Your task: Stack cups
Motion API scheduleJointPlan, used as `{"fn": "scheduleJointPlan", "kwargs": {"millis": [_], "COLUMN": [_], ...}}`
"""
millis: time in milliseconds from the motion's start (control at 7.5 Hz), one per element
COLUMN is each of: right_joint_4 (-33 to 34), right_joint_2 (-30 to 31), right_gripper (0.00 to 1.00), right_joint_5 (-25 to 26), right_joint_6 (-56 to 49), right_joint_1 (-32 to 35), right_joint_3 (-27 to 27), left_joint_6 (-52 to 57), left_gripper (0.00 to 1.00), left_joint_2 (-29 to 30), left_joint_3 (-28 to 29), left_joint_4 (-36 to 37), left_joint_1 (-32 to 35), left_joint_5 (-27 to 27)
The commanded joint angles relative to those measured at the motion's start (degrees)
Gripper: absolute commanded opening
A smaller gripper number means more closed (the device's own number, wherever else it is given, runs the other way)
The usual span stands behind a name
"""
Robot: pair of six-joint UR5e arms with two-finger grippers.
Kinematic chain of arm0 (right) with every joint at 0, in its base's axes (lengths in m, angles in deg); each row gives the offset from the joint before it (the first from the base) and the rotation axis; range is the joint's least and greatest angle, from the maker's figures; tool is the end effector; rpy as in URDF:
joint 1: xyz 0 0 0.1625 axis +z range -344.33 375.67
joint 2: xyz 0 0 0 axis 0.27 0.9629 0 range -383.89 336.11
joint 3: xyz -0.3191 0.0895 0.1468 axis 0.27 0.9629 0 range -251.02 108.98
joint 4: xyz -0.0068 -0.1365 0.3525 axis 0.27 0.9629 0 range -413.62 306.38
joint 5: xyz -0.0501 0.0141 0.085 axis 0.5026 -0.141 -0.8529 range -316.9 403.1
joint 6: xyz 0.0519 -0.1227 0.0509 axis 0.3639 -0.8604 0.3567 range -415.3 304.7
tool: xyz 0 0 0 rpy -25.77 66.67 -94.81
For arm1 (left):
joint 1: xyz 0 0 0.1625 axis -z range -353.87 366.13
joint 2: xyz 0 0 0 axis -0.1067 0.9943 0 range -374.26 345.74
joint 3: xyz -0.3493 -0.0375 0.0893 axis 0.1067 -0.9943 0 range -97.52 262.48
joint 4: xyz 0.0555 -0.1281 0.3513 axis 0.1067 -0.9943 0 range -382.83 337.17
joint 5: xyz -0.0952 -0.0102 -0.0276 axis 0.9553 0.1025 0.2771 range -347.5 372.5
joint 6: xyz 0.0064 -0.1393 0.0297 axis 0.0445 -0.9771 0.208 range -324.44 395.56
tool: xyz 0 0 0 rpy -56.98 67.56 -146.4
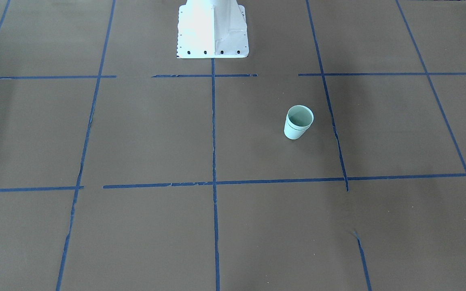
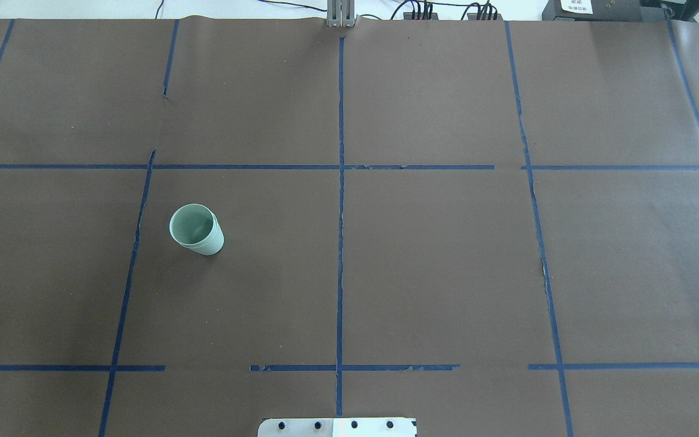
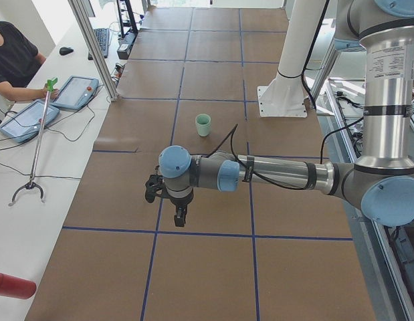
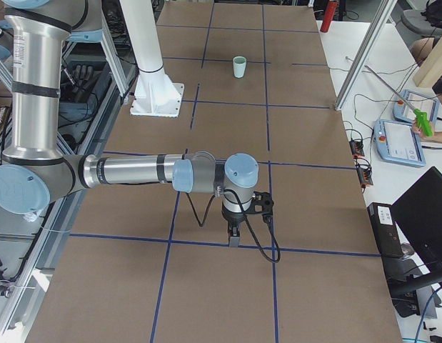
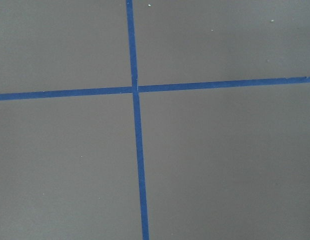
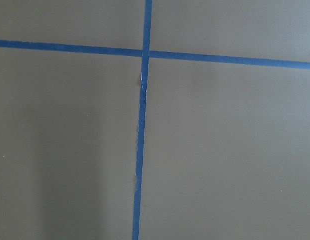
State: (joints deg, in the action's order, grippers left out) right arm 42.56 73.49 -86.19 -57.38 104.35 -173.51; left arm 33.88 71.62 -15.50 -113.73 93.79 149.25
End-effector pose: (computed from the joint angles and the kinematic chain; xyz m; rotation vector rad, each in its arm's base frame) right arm 0.0336 -0.4043 0.6027 -0.0134 -0.6857 -0.0505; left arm -0.0117 -0.4351 0.5893 0.0499 0.8177 0.0447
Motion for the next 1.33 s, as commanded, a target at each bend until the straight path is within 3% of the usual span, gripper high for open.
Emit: {"fn": "scheduleJointPlan", "kwargs": {"millis": [0, 133, 1200], "right_joint_4": [-0.03, 0.06, -0.03], "right_joint_2": [0.0, 0.0, 0.0], "right_gripper": [1.0, 1.0, 1.0], "right_joint_5": [0.0, 0.0, 0.0], "right_joint_6": [-0.02, -0.02, -0.02], "right_joint_1": [0.0, 0.0, 0.0], "right_joint_3": [0.01, 0.01, -0.08], "left_joint_6": [0.8, 0.89, 0.54], "left_gripper": [1.0, 1.0, 1.0], "left_joint_2": [-0.63, -0.81, -1.34], "left_joint_3": [1.82, 2.35, 2.27], "left_joint_4": [-0.43, -0.43, -0.34], "left_joint_1": [1.89, 2.42, 2.78], "left_joint_5": [-0.42, -2.34, -2.71]}}
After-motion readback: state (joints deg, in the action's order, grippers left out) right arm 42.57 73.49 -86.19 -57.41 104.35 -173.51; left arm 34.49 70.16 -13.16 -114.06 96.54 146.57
